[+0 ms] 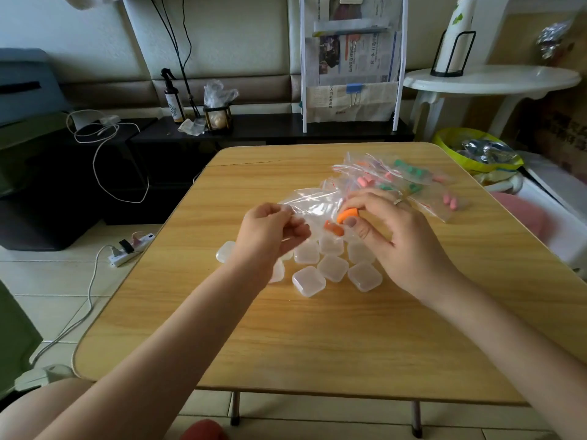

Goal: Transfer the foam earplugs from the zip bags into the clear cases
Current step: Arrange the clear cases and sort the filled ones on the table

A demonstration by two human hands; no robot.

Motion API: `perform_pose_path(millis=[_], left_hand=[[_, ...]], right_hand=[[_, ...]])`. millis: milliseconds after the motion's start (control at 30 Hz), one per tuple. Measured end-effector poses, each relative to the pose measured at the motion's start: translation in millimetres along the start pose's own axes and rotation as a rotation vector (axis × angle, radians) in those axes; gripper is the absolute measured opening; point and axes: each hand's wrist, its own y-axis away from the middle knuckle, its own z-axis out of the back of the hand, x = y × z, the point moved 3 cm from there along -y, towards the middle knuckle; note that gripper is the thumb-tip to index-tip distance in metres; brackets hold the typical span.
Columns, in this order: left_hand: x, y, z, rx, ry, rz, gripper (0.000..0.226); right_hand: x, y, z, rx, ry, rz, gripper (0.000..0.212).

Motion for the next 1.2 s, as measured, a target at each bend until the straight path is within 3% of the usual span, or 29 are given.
perform_pose_path(millis=[200,333,467,800,1067,1200], left_hand=[[-1.1,-4.1,2.8,0.025,0.003,0.005,0.008],[3.5,-4.9,0.9,0.004,-0.125,-0.028,0.007],[3.2,-3.5,-1.6,0.045,-0.104,-0.001,0.008],[0.9,5.7,-12.2,0.167,0.116,0.102,0.016],[1.5,2.8,-10.3,0.147,0.461,0.237,0.036],[1.1,6.2,-13.6,0.138,0.526,0.269,0.020]], right_hand=[[-13.0,2.8,-1.4,0.077,-0.054,-0.145,0.011],[-15.0,5.7,-0.8,0.084,-0.066,-0.223,0.016],[-15.9,6.7,-2.2,0.094,-0.112,-0.266,0.018],[-17.2,6.6,-8.2,0.107,-0.227,-0.350,0.010],[-10.9,6.8,-11.0,0.038,-0.162,-0.349,0.028],[-7.8,4.3,-13.1,-0.011,-0.206,-0.316,0.026]])
